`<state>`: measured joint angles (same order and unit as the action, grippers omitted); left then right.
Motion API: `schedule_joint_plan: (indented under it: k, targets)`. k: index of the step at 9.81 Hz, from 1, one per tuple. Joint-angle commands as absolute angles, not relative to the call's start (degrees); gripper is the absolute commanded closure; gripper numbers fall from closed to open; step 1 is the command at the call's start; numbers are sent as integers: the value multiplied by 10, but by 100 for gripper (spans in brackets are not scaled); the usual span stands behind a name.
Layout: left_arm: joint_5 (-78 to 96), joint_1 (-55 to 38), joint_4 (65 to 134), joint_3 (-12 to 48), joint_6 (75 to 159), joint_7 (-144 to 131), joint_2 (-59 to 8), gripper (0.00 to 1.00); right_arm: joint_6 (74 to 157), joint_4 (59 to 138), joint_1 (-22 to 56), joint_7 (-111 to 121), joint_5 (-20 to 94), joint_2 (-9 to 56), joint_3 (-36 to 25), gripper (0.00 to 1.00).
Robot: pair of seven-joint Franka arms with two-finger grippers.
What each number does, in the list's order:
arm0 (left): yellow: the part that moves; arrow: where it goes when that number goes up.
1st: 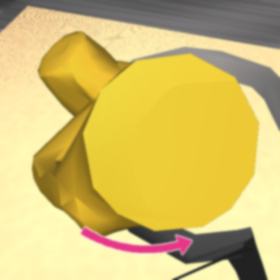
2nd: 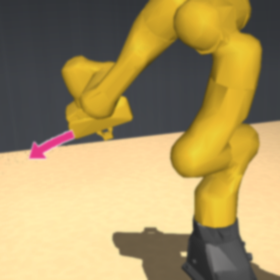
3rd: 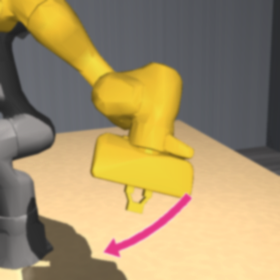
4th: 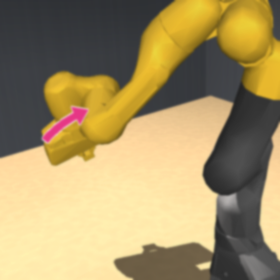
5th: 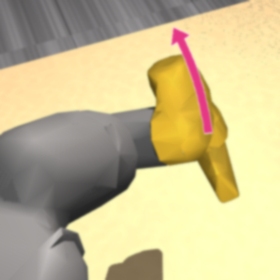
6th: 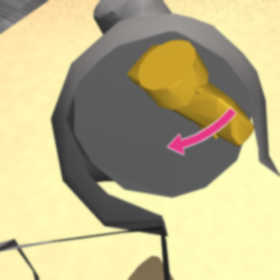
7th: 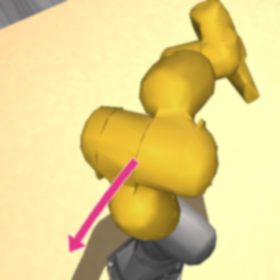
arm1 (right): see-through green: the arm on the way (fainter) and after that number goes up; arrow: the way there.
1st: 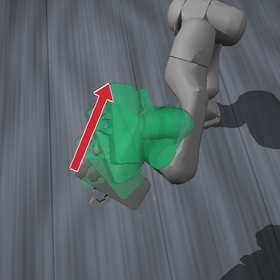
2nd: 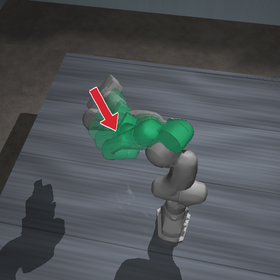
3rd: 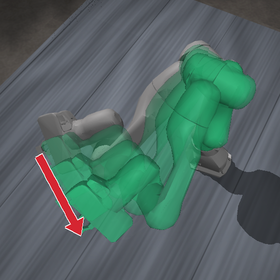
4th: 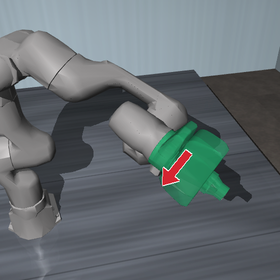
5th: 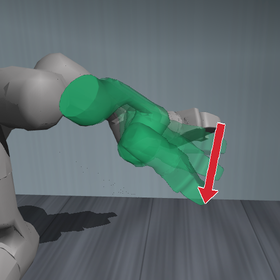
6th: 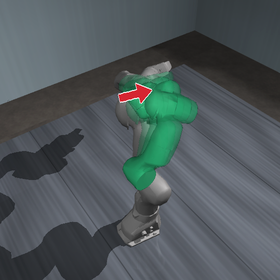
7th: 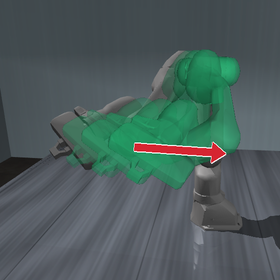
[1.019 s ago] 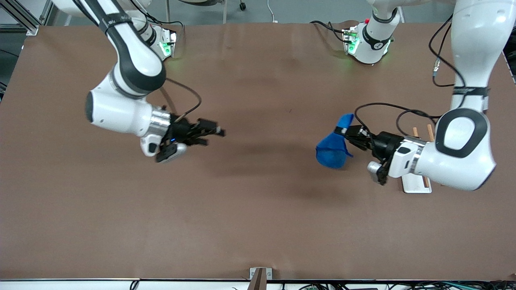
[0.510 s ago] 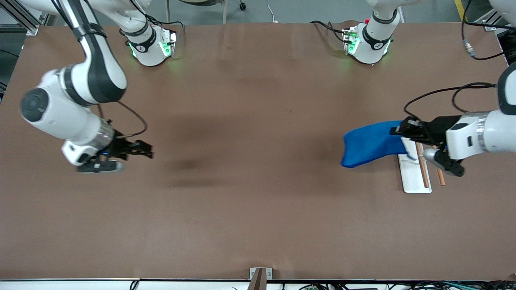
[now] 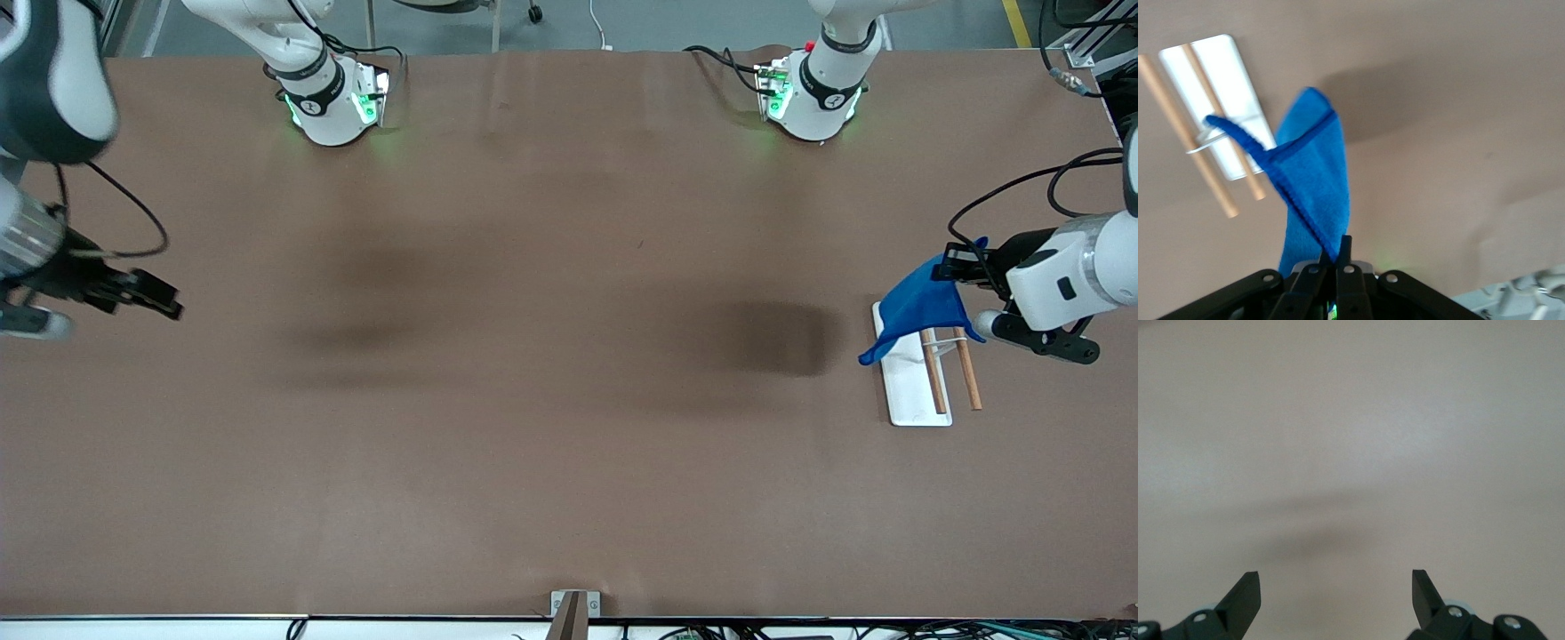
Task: Right arm passes towel to left arm to hang
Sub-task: 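Carry the towel to the rack with the left gripper while the right retracts, then drape the towel over the wooden dowels with the left gripper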
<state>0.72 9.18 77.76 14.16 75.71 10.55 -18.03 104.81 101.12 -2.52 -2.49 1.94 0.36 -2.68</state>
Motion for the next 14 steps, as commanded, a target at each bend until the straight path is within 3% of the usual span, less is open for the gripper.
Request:
schedule_joint_plan:
  k: [1,4,6,8,14]
  targets:
    - [-15,99,790,137,781,107,-176,99,930,916,-25,-29,8,1,-43,0]
    - [-8,160,795,137,828,100,-168,100,832,839,-25,-72,8,-3,-44,0]
    - [-11,170,805,135,865,75,-174,100,832,836,-33,-73,10,-2,-40,0]
    - [-5,192,869,134,935,64,-167,100,834,837,-33,-71,11,-1,-40,0]
    - [-11,199,914,134,967,73,-177,100,832,837,-32,-33,-12,-2,-40,0]
